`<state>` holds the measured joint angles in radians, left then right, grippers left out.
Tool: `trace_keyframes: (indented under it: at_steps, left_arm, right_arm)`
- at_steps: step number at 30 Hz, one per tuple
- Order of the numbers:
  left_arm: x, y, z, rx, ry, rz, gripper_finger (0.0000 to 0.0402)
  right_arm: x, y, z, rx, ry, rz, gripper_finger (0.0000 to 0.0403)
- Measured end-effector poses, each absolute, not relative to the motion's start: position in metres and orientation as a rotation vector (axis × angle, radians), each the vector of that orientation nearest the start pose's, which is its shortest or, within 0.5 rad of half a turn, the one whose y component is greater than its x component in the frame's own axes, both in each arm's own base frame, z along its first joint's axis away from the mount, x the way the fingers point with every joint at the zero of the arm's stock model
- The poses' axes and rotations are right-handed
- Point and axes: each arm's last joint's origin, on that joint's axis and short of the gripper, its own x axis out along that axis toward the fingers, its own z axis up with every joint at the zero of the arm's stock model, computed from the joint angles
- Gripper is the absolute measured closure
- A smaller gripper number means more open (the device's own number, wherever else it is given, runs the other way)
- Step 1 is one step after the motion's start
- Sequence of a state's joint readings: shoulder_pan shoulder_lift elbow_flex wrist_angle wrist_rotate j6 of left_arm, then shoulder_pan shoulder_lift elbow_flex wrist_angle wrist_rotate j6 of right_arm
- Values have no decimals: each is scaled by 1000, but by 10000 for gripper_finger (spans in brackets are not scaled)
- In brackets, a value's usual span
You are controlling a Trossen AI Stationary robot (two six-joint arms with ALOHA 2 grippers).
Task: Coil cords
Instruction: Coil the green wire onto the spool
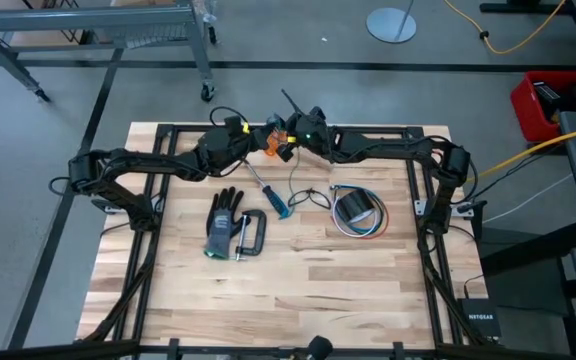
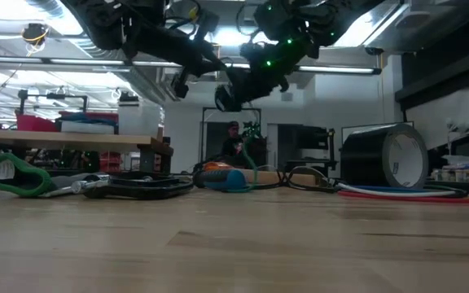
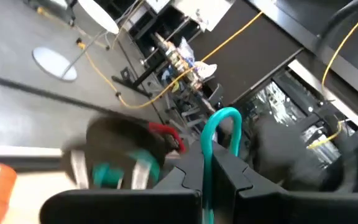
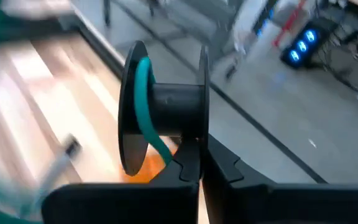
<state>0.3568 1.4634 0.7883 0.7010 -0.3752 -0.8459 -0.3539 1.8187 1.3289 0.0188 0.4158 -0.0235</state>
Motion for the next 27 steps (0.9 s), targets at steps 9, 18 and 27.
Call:
trace_keyframes:
  at_steps: [9, 18, 27]
  left_arm:
    - [289, 118, 260, -736, -245, 698, 401]
    - [284, 120, 240, -708, -59, 852, 401]
    - [271, 138, 229, -649, 43, 1019, 401]
  right_arm:
    - [367, -172, 240, 42, 651, -737, 402]
    - [363, -171, 255, 92, 599, -608, 402]
    - [363, -166, 258, 135, 580, -467, 402]
